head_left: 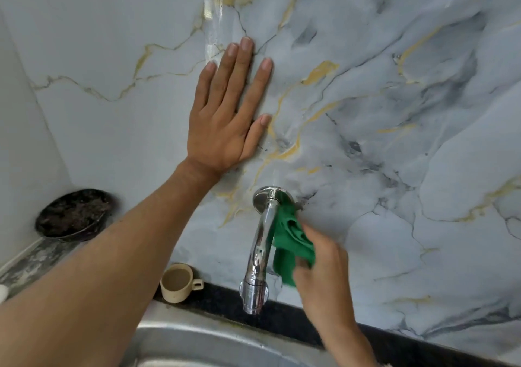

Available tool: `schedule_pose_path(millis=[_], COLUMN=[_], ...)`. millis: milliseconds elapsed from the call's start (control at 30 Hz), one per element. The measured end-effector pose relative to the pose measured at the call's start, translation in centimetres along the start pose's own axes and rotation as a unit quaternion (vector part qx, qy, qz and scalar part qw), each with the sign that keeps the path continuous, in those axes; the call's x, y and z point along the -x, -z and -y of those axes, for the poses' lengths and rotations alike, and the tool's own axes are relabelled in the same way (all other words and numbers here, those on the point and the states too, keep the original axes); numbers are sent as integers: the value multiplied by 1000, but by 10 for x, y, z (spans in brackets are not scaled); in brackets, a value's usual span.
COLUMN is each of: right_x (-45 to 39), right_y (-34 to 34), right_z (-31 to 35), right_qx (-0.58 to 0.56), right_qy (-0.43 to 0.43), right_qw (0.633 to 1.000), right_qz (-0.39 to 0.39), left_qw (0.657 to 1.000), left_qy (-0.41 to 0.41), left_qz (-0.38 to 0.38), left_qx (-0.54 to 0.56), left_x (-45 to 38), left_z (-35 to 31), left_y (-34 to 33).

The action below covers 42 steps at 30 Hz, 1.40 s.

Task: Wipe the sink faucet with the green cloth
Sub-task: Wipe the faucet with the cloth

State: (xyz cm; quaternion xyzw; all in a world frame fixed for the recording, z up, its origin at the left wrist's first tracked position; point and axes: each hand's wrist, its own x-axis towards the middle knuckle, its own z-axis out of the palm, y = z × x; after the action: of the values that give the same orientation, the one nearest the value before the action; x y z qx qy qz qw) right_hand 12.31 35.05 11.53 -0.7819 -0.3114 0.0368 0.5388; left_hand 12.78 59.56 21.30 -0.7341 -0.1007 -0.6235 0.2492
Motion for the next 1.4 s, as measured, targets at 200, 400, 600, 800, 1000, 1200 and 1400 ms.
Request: schedule_pose_path(millis=[200, 400, 600, 800, 1000, 1200, 1400], right_x=[12, -28, -10, 5, -9, -35, 1], right_y=[-32, -58, -39, -4, -7, -29, -60], right_z=[-42, -13, -26, -4, 50, 81, 59], right_qx=[-537, -659, -687, -523, 98, 253, 261], right_qy=[-370, -391, -347, -196, 96, 45, 119], right_qw=[741, 608, 616, 824, 982, 965, 953], right_qz=[162, 208, 169, -101, 133, -42, -94], left_qw=[1000, 1000, 1000, 1000, 1000, 999, 999], left_qy=[0, -4, -8, 2, 1, 0, 7], left_qz=[-11, -12, -9, 0, -1, 1, 4], left_qx=[-9, -27, -23, -23, -30, -32, -34], left_x=[2, 2, 3, 3, 3, 3, 4], left_z=[-2, 0, -1, -1, -2, -2, -3], left_y=[-1, -3, -1, -1, -1, 2, 2])
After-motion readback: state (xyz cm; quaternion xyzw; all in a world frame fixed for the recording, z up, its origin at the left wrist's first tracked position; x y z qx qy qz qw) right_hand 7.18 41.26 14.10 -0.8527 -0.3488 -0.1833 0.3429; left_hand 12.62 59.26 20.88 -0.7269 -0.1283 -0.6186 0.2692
